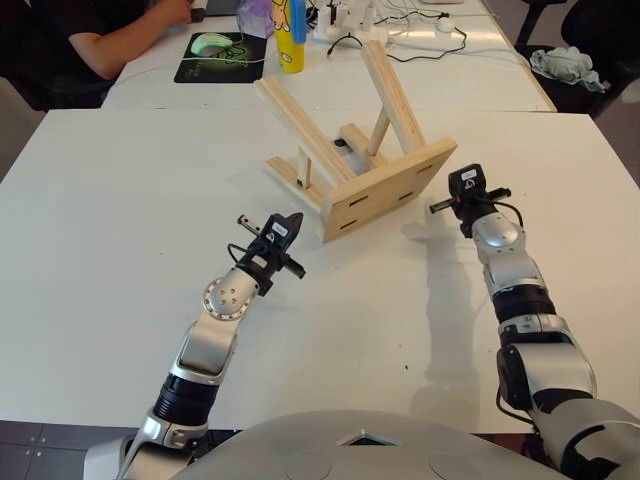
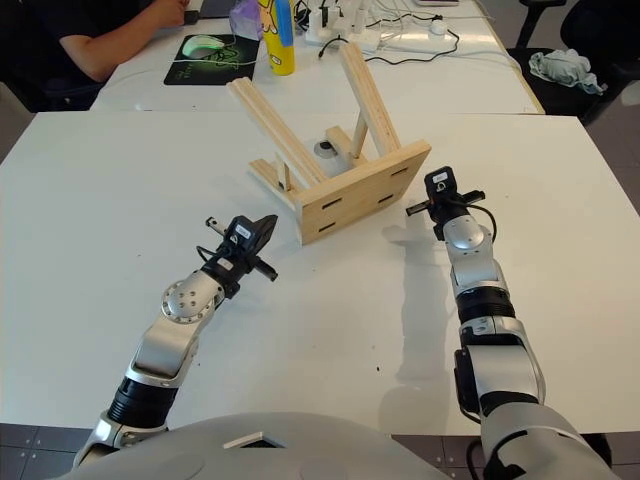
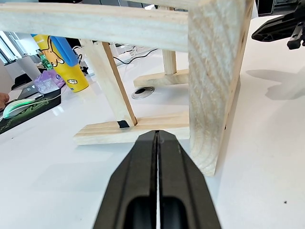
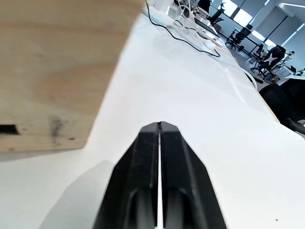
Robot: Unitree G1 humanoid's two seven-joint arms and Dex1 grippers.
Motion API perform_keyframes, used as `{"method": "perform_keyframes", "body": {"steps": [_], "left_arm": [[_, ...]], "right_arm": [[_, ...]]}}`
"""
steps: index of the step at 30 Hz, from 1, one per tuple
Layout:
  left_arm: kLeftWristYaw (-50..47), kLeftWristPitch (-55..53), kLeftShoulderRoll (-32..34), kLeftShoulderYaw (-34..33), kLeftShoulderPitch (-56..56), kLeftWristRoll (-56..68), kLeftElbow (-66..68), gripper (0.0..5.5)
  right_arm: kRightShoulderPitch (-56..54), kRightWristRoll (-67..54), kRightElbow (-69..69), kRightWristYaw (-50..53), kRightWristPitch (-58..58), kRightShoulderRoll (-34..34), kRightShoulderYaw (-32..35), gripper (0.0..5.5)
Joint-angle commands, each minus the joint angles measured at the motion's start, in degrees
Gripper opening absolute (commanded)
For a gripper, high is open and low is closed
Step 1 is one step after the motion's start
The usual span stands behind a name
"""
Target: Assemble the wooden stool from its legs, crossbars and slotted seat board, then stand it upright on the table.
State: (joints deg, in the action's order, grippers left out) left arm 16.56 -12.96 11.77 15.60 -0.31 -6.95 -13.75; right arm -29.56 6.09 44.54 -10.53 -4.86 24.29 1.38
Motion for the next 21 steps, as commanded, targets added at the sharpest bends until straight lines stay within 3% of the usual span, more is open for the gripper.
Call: {"method": "perform_keyframes", "body": {"steps": [1, 11, 21], "left_arm": [[0.2, -0.2, -0.2, 0.6, -0.4, -0.3, 1.1, 0.00], [0.4, -0.6, -0.7, 1.9, -0.2, -0.5, 1.8, 0.00], [0.8, -1.0, -0.3, 1.2, -1.4, -0.2, 3.2, 0.00]], "right_arm": [[-4.0, 0.0, 4.8, -0.2, -5.4, 1.4, 0.7, 0.04], [-11.0, -1.7, 17.1, -7.2, -17.1, 0.5, 0.8, 0.04], [-8.5, -6.0, 15.9, -24.2, -26.0, -0.9, -0.2, 0.04]]}}
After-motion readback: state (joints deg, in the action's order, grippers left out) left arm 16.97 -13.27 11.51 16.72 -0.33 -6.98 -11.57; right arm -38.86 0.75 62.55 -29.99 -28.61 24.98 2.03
